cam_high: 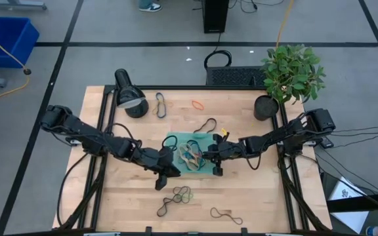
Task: Pick and place rubber bands into bin
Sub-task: Put the red rubber band into the green bin, then put the black rubber band into the green bin
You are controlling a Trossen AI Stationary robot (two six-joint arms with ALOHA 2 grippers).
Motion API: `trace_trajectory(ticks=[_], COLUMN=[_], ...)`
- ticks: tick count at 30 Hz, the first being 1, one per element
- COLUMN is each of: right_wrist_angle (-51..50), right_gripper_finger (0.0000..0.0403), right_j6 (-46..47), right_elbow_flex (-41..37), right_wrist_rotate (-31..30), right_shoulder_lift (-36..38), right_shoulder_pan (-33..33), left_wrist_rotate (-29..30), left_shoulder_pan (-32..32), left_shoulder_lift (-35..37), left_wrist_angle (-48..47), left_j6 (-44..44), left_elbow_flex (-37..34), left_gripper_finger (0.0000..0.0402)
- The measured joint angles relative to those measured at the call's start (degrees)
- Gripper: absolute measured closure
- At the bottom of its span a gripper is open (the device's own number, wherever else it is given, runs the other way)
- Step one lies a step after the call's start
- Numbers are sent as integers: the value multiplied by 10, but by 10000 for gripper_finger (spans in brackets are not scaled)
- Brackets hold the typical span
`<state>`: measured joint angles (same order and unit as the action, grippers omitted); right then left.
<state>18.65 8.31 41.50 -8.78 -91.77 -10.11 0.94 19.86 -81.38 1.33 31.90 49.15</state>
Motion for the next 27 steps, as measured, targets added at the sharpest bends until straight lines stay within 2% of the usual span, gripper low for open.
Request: trace_trajectory(ticks=[6,10,16,23,27], right_wrist_angle=[0,0,-2,-3,-5], right_gripper_finger=[327,286,248,231,230], right_j6=[0,0,0,0,1], right_elbow_flex=[0,0,0,0,0], right_wrist_rotate=[-1,-18,-18,-19,-18], right_shoulder_lift=[0,0,0,0,0], right_shoulder_pan=[0,0,0,0,0], left_wrist_rotate=[3,25,60,140,147], left_shoulder_pan=[23,49,83,118,128], left_shoulder_lift=[0,0,0,-13,-42], left_wrist_angle=[-4,-5,-11,-219,-287], left_j6=[-8,-36,-19,-20,-4], left_elbow_flex=[0,0,2,115,175], left_gripper_finger=[339,339,339,339,339])
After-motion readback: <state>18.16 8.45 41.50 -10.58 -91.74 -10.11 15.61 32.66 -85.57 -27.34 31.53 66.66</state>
